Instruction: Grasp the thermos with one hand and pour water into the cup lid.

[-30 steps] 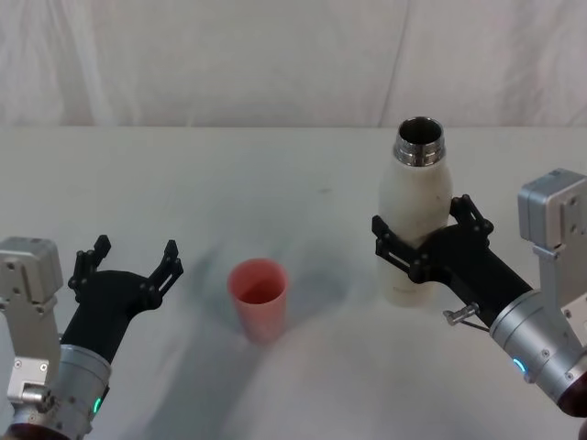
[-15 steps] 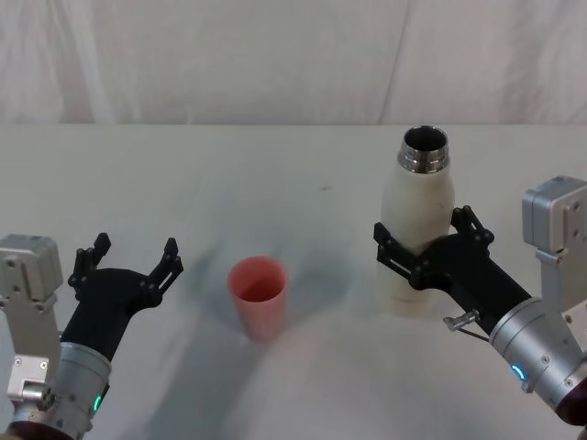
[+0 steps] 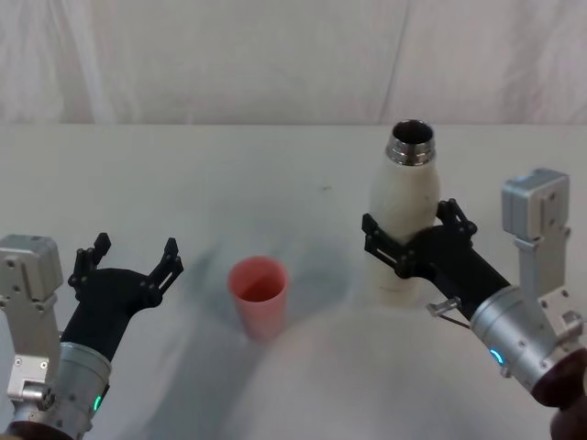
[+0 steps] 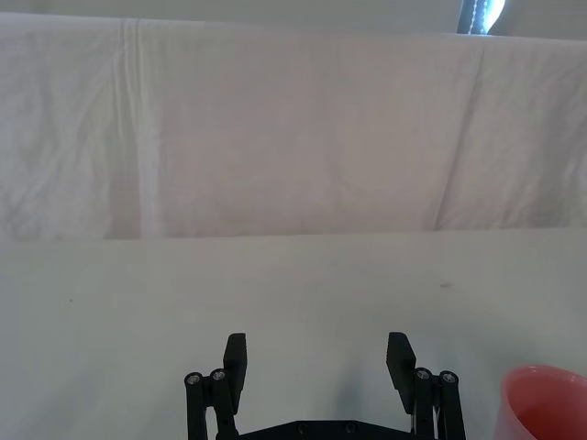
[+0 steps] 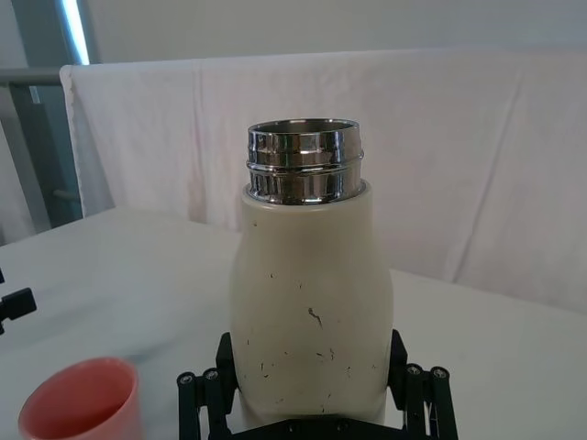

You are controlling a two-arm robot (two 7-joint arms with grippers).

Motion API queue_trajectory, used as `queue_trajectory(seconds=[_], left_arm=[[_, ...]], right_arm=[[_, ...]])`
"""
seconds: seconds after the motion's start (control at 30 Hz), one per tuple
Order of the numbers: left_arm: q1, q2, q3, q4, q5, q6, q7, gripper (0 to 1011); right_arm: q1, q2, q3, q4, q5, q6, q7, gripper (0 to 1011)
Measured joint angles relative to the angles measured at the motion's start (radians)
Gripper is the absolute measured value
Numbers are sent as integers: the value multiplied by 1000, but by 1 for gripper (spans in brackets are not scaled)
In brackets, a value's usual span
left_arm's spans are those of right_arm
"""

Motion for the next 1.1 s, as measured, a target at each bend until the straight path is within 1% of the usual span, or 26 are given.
queue_trajectory(seconds=[0.17, 0.23, 0.4, 0.43, 0.6, 1.1], left_arm=[[0, 0, 0, 0, 0, 0, 0, 1001], [0, 0, 0, 0, 0, 0, 0, 1001], [0, 0, 0, 0, 0, 0, 0, 1001], [0, 0, 0, 0, 0, 0, 0, 1001], [0, 0, 0, 0, 0, 0, 0, 1001], [0, 0, 0, 0, 0, 0, 0, 1001]], right_arm=[[36, -14, -19, 38, -8, 0, -3, 960], [54, -20, -29, 56, -19, -2, -7, 960], [88, -34, -48, 94, -41, -22, -10, 960], [88, -34, -48, 94, -41, -22, -10, 960], [125, -50, -58, 146, -51, -41, -8, 960], [188, -84, -66, 228, -55, -59, -3, 960]])
